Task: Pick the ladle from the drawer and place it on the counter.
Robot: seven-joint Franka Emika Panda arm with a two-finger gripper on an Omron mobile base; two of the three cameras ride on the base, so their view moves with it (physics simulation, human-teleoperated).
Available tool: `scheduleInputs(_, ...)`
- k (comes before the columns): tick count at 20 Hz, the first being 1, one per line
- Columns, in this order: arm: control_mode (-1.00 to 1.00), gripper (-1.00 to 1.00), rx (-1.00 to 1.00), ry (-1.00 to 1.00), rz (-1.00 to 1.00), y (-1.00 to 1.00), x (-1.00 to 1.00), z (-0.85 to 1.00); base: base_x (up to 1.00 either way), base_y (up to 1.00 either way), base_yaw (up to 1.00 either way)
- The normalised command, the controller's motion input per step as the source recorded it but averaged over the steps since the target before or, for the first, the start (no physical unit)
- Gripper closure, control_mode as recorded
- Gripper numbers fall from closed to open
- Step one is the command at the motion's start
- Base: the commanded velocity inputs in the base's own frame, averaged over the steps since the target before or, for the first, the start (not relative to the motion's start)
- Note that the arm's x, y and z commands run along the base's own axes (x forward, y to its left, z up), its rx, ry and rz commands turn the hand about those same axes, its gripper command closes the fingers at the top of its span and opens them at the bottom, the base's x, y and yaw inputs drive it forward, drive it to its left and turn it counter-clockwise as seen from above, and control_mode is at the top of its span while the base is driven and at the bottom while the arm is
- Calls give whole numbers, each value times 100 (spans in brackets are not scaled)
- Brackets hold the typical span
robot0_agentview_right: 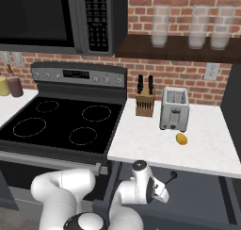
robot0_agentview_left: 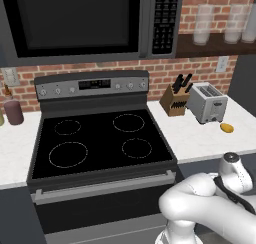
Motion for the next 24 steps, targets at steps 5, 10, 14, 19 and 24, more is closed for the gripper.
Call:
scheduleInputs(5,-100,100,0,0,0,0,0,-22,0,0,0)
scheduleInputs(10,-100,100,0,0,0,0,0,-17,0,0,0)
scheduleInputs(14,-100,100,0,0,0,0,0,-7,0,0,0)
scheduleInputs(19,-100,100,0,0,-1,-5,0,0,0,0,0)
scheduleInputs(24,-100,100,0,0,-2,-15,0,4,0,0,0)
